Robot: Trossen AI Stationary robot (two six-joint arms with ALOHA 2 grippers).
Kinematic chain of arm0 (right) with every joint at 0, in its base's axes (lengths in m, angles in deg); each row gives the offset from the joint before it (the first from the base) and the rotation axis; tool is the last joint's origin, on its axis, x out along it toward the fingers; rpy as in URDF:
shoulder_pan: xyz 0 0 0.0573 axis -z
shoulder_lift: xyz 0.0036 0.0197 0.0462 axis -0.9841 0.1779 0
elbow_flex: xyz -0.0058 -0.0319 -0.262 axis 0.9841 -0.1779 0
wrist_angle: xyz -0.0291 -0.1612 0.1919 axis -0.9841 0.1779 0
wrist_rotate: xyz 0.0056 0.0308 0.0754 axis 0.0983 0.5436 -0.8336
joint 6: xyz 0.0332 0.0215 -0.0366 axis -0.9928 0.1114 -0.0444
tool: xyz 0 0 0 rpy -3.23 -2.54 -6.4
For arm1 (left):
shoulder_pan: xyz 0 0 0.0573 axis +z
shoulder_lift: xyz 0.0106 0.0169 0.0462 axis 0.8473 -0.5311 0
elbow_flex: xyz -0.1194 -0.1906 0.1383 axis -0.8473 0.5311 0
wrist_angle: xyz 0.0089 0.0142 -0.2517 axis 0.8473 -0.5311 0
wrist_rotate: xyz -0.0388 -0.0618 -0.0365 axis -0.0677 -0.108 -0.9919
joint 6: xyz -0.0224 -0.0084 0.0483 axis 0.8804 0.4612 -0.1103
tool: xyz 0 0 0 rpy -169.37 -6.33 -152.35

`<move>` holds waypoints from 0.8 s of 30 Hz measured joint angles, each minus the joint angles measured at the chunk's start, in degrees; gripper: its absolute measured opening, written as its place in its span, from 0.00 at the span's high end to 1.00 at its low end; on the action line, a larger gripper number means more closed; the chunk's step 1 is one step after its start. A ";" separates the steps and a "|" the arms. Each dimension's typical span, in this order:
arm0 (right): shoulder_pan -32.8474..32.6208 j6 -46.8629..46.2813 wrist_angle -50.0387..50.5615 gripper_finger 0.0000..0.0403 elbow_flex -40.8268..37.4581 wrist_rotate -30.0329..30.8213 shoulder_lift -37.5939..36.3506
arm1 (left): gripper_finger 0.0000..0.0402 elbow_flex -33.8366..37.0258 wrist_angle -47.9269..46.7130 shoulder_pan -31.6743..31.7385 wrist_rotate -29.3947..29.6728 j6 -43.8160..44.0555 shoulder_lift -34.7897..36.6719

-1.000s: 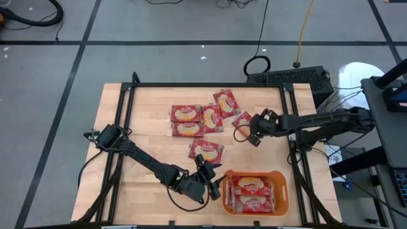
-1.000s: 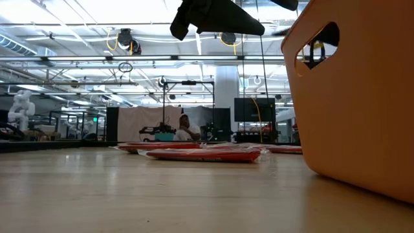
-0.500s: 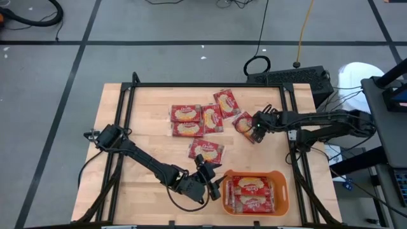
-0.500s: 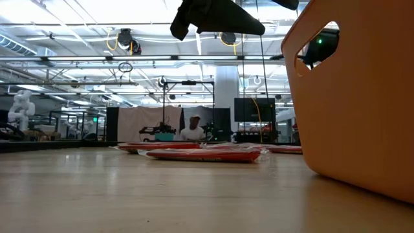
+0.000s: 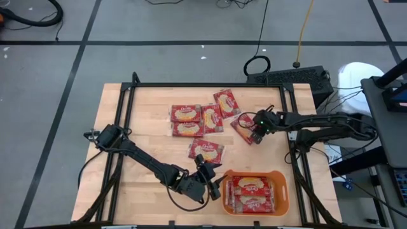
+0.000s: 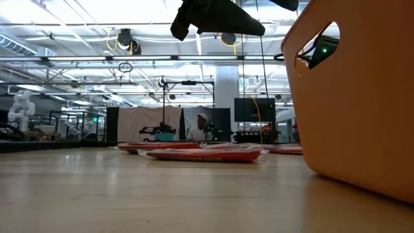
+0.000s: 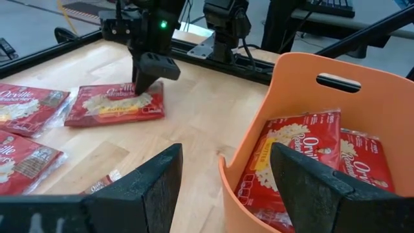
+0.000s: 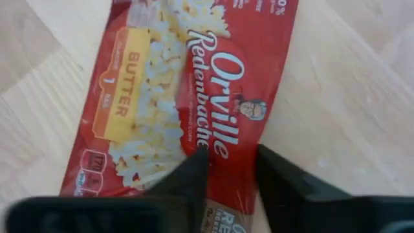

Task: Sort popcorn bags into baskets
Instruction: Put the red popcorn bag into the orange bin

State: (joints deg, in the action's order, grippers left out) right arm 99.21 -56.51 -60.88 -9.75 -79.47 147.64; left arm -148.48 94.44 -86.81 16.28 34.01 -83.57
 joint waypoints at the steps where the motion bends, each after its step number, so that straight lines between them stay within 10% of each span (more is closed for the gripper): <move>1: -0.01 0.00 -1.23 0.82 -0.36 -0.03 0.00 | 0.40 0.00 0.02 0.00 0.00 0.00 0.00; 12: -1.78 3.75 -11.30 0.99 -1.31 -10.42 -4.50 | 0.40 0.00 -1.54 0.06 0.02 0.06 -0.02; 24: -14.90 7.08 -17.79 1.00 -1.21 -4.33 -19.13 | 0.40 0.02 -0.96 6.52 1.29 3.06 -0.02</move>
State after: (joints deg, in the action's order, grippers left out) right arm 84.31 -49.43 -78.67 -10.96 -83.80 128.51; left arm -148.46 93.48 -80.29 17.57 37.08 -83.59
